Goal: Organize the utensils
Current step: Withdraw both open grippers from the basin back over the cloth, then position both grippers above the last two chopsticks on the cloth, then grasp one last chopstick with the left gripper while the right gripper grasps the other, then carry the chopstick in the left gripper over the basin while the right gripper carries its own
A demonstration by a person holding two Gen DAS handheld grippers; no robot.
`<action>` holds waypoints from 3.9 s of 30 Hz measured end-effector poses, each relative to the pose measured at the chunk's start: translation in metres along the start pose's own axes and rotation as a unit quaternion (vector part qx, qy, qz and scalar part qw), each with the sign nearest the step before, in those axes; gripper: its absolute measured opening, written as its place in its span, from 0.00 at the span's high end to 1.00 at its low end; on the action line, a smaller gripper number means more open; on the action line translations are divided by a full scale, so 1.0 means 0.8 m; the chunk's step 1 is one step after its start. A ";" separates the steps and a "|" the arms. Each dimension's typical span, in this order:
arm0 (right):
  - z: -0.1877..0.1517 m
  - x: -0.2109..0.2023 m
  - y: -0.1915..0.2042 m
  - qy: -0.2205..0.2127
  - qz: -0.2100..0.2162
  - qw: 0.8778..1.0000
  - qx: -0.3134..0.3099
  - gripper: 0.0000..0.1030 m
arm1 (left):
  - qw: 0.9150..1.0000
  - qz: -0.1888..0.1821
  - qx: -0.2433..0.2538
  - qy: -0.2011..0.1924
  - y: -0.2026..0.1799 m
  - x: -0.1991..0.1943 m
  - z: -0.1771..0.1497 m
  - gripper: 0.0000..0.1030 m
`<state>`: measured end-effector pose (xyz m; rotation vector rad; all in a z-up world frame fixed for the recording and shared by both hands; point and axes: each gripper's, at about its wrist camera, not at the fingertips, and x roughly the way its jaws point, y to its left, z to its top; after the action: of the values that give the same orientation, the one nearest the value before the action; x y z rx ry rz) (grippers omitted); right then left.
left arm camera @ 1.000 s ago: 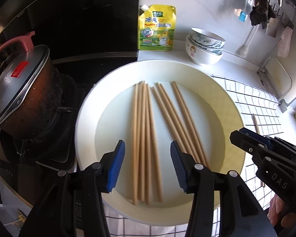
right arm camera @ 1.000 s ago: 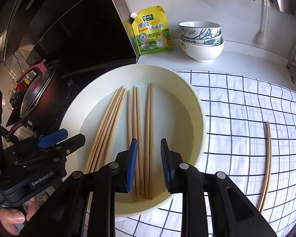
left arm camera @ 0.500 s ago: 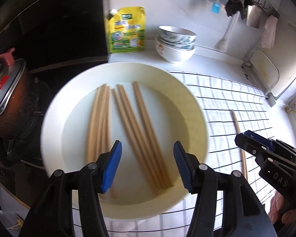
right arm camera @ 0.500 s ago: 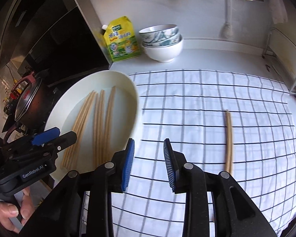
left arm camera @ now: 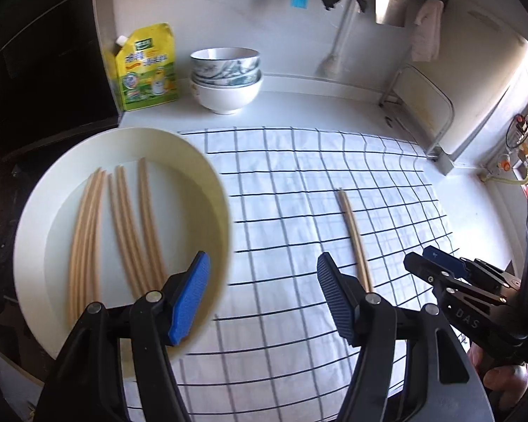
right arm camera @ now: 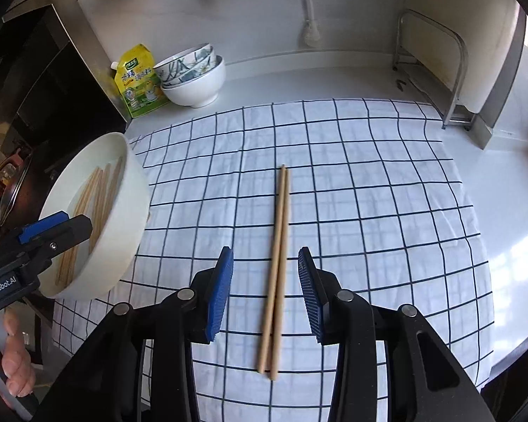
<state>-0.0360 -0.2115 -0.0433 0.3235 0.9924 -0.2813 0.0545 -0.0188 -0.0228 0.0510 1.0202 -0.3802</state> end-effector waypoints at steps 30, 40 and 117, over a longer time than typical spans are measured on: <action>-0.049 0.087 -0.016 0.041 -0.030 0.997 -0.063 0.62 | 0.998 0.013 -0.002 0.056 -0.046 0.062 -0.044 0.31; -0.052 0.089 -0.008 0.043 -0.031 0.993 -0.101 0.86 | 0.998 0.017 -0.015 0.052 -0.049 0.065 -0.040 0.26; 0.061 0.042 0.200 -0.034 0.109 0.983 -0.146 0.94 | 0.994 0.087 -0.059 -0.009 0.145 -0.016 0.011 0.93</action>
<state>0.0789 -0.0866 -0.0251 0.1527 0.9079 0.0532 0.0944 0.0916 -0.0226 0.0298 1.0099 -0.1604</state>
